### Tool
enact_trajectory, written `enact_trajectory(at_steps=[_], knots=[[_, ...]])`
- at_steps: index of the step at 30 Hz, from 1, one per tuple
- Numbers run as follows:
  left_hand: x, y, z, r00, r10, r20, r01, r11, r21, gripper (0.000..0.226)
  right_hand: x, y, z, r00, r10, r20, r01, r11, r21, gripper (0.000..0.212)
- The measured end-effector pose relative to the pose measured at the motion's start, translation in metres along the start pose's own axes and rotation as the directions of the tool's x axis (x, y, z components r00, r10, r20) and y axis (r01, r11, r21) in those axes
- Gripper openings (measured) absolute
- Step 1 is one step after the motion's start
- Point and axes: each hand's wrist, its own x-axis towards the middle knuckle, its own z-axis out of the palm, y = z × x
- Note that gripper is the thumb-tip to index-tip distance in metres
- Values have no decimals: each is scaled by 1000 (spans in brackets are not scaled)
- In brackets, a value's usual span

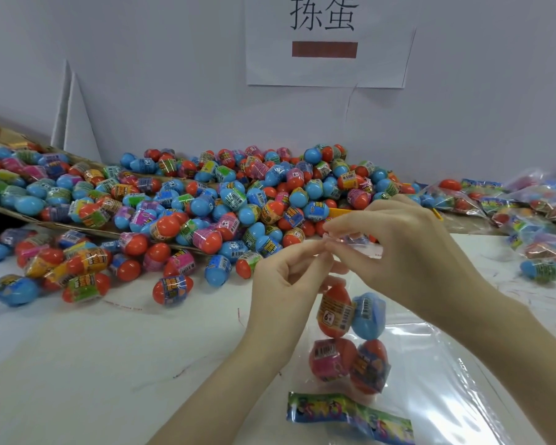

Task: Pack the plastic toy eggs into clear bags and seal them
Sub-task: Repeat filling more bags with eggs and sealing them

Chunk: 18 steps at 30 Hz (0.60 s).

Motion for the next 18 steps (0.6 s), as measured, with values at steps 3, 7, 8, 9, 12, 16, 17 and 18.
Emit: enact_trajectory(at_steps=[3, 7, 8, 9, 12, 16, 17, 18], knots=[[0, 0, 0, 1000, 12, -6, -12, 1000, 15, 26, -1, 2, -1, 997, -76, -10, 75, 992, -100, 17], [-1, -1, 1, 999, 42, -25, -41, 998, 46, 25, 3, 3, -4, 981, -187, 58, 196, 946, -257, 26], [-1, -1, 1, 998, 48, -31, -46, 998, 52, 25, 5, 3, -5, 973, -215, 81, 229, 931, -284, 27], [-1, -1, 1, 998, 53, -38, -51, 997, 55, 26, 7, 3, -5, 965, -244, 101, 263, 910, -320, 29], [-1, -1, 1, 997, 69, -44, -66, 996, 64, 27, 12, 4, -4, 939, -326, 113, 343, 849, -402, 30], [-1, -1, 1, 995, 90, -35, -87, 993, 82, 27, 13, 3, -3, 919, -388, 68, 379, 823, -423, 34], [-1, -1, 1, 995, 91, -34, -88, 993, 83, 27, 13, 3, -2, 917, -395, 56, 379, 821, -426, 34], [-1, -1, 1, 995, 92, -31, -89, 992, 87, 27, 13, 4, -2, 917, -397, 41, 374, 821, -431, 34]])
